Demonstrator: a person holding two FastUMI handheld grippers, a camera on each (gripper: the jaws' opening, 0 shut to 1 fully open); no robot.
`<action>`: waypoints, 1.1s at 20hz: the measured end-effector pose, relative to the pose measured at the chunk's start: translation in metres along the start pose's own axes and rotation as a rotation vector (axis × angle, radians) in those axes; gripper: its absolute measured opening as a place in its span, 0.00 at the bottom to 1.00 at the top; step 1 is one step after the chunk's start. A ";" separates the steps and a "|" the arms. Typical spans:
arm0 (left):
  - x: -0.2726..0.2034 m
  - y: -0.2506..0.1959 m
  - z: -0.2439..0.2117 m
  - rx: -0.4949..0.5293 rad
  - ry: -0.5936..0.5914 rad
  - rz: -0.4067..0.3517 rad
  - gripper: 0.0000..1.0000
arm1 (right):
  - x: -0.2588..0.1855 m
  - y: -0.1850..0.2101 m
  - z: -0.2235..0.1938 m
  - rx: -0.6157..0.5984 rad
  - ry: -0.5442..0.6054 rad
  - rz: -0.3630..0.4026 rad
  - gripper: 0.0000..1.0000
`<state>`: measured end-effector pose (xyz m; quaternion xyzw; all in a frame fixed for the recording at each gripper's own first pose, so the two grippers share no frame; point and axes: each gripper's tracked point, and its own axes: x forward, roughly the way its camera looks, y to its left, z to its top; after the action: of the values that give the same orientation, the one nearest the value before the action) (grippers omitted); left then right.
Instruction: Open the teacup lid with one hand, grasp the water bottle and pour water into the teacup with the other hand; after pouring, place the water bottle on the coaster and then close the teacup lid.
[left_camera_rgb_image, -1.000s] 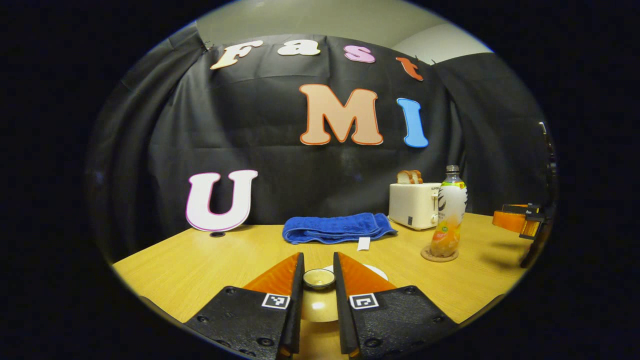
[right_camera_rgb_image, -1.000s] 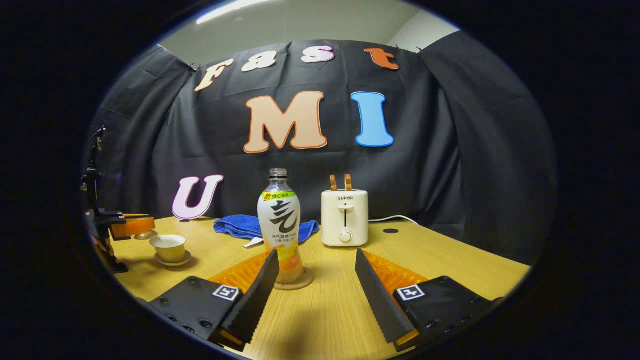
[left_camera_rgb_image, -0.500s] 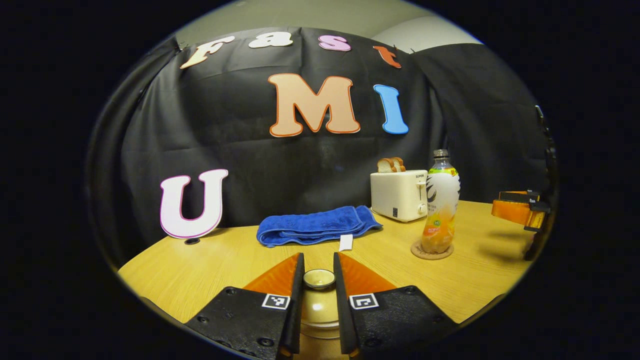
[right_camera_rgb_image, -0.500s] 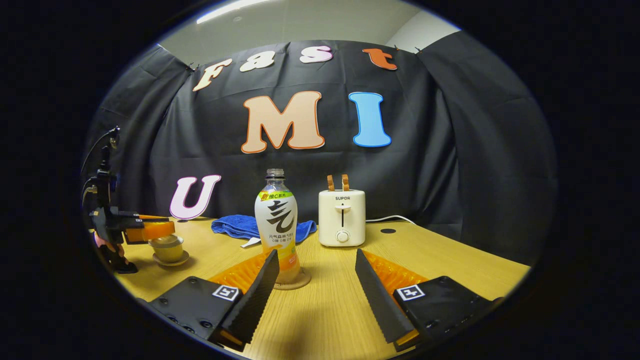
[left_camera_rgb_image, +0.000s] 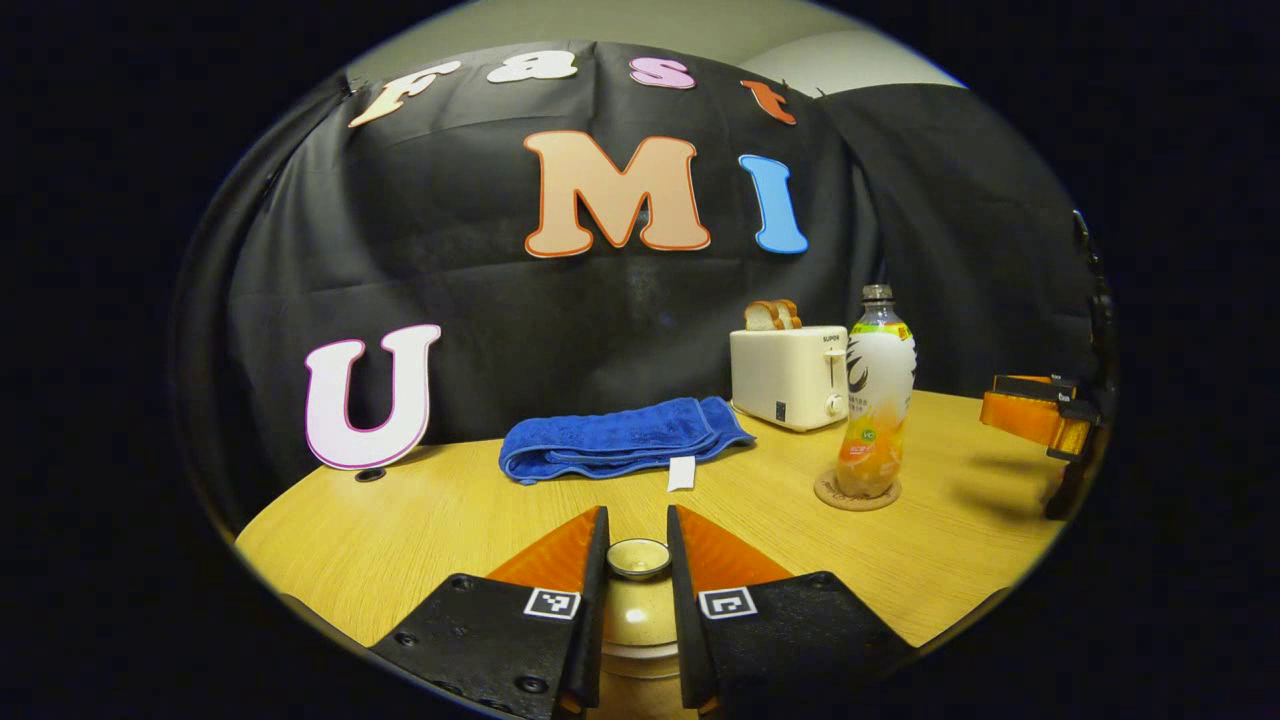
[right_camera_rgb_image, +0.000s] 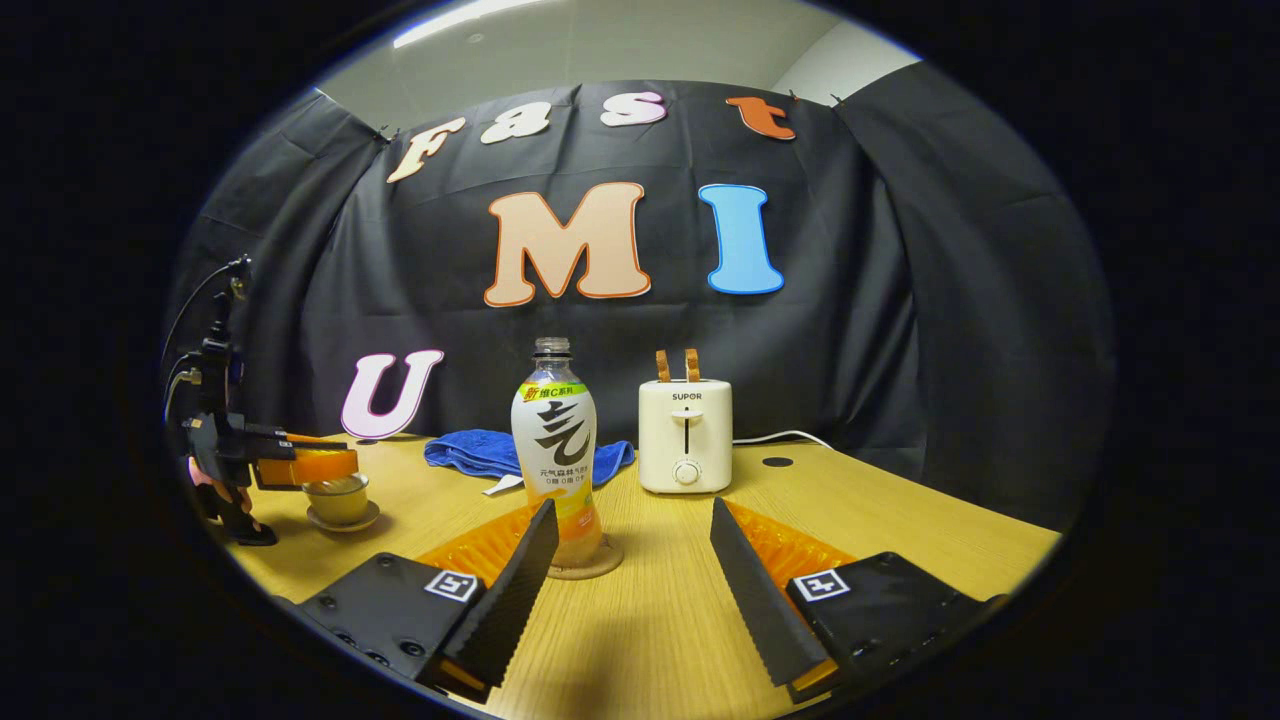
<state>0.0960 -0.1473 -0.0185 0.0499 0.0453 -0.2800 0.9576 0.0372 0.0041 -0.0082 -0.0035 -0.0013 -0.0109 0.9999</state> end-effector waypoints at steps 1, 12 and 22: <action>-0.001 0.001 0.000 0.003 0.004 0.004 0.30 | 0.000 0.000 0.000 0.000 0.000 0.001 0.99; -0.011 0.013 0.006 -0.038 -0.046 0.069 0.97 | -0.001 0.001 0.000 0.001 0.001 0.002 0.99; -0.062 0.037 0.010 -0.089 -0.116 0.204 0.97 | -0.001 0.000 0.000 0.001 0.000 -0.002 0.97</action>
<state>0.0645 -0.0844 0.0011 -0.0047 -0.0031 -0.1815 0.9834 0.0366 0.0040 -0.0082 -0.0032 -0.0013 -0.0119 0.9999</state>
